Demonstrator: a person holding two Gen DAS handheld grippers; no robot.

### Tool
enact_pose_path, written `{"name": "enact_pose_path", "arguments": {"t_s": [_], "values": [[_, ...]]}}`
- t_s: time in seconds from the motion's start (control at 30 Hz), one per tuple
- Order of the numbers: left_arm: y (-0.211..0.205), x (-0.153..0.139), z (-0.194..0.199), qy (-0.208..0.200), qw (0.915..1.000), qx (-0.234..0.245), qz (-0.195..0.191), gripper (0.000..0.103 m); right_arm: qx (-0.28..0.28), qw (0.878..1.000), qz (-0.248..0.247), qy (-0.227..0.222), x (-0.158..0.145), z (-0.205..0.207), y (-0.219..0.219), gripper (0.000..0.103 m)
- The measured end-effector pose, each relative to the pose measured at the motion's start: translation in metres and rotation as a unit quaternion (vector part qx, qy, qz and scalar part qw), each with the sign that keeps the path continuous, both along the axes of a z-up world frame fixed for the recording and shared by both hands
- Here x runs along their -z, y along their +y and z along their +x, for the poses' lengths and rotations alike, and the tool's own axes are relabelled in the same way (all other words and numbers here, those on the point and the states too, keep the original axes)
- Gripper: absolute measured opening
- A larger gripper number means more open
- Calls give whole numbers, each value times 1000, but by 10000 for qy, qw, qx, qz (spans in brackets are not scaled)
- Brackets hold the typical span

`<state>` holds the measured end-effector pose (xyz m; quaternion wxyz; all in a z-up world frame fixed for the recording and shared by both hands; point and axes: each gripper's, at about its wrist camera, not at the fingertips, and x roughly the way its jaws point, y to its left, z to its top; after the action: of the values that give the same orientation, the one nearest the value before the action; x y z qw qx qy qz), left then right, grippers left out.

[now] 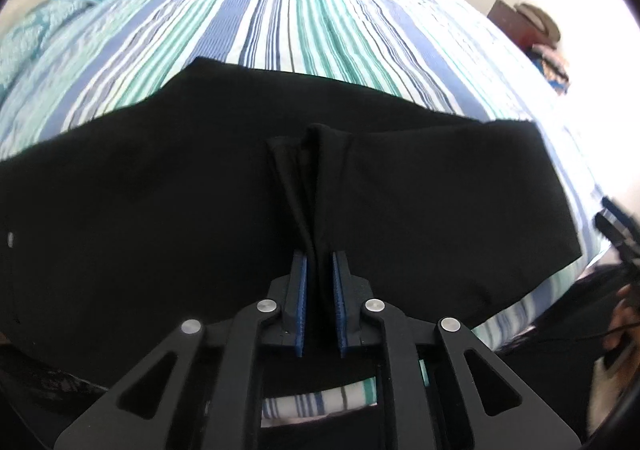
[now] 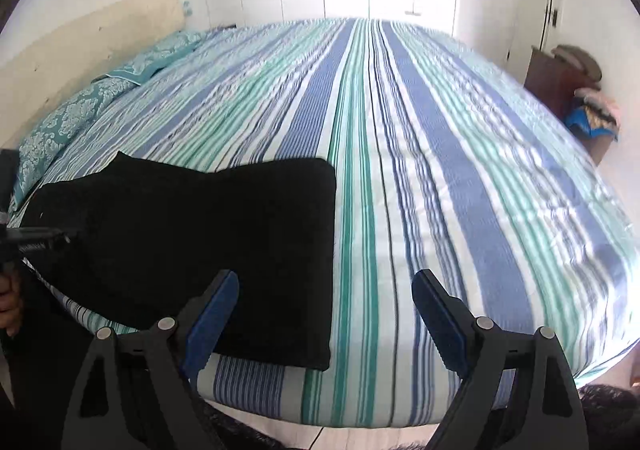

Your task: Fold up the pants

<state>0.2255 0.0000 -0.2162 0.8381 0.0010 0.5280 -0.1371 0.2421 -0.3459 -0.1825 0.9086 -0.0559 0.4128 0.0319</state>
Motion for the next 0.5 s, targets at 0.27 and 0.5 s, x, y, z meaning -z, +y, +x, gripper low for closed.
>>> {"name": "enact_pose_path", "arguments": {"t_s": [0.27,0.5], "values": [[2,6,-8,-52,9997,-1,251,45,-1522,9799,1089,688,28,5,45,87],[26,0,-10,-35,9992,-403,40,68,-1393,9855,523,811,38,5,47,86]]}}
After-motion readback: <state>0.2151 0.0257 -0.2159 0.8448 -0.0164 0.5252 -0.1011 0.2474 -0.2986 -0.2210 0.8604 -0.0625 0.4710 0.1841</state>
